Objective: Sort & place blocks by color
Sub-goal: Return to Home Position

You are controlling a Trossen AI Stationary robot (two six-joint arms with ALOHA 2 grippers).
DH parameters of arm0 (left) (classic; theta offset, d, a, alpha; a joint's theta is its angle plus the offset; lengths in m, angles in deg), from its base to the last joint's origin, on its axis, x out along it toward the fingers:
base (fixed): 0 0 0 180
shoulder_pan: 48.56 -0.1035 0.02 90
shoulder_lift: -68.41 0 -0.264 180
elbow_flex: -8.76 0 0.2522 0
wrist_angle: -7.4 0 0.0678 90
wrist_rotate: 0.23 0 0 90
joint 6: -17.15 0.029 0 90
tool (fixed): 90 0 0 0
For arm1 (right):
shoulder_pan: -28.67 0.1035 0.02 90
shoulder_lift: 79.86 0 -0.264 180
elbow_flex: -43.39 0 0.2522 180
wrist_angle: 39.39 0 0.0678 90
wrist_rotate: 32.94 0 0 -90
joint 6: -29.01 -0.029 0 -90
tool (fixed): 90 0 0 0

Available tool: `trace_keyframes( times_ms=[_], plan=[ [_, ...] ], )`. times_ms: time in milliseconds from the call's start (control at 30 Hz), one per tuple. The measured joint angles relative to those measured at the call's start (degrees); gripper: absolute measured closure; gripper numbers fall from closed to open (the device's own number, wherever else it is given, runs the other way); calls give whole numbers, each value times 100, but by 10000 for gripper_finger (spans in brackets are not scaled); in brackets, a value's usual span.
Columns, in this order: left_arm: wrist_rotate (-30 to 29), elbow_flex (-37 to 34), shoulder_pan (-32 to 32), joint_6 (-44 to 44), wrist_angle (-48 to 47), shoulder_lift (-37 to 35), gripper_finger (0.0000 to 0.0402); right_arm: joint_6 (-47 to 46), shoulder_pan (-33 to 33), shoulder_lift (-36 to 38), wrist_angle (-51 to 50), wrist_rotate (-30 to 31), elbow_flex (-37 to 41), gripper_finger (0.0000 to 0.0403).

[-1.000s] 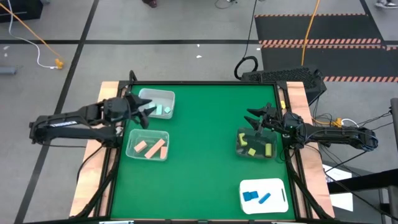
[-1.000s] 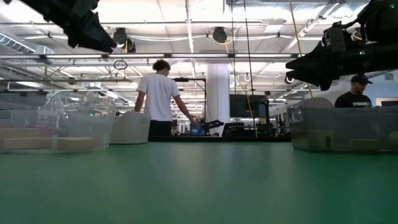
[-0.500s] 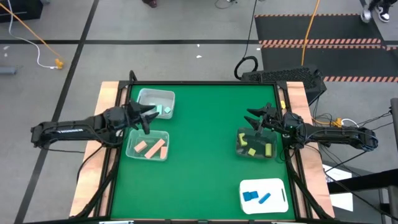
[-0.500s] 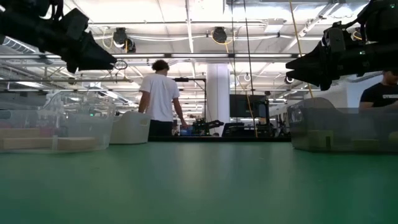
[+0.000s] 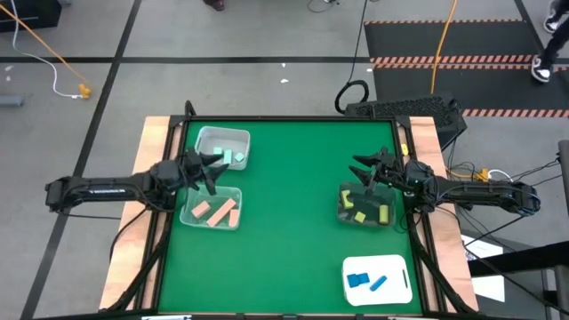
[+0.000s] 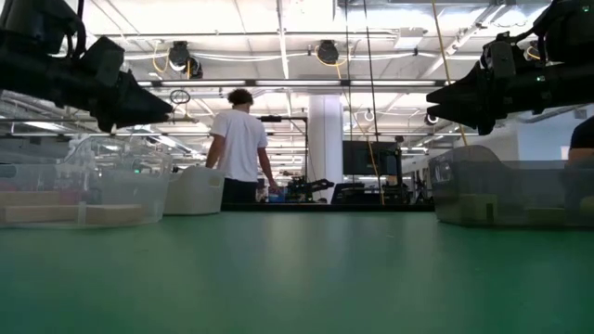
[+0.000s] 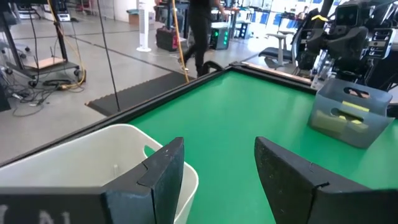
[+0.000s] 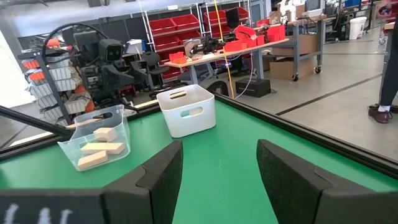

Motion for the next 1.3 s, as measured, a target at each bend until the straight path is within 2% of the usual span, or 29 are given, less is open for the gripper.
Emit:
trace_keyframes(
  times_ms=[233, 700, 933, 1300],
  plan=[
    [0, -433, 0, -8, 611, 0, 204, -2, 1, 1, 0, -1, 0, 206],
    [-3, -443, 0, 93, 681, 0, 204, -1, 1, 0, 0, -1, 0, 206],
    [283, -443, 158, -1241, 576, 13, 204, 0, 0, 2, 0, -2, 0, 206],
    [245, -441, 173, -1223, 649, 11, 204, 0, 2, 2, 0, -2, 0, 206]
  ],
)
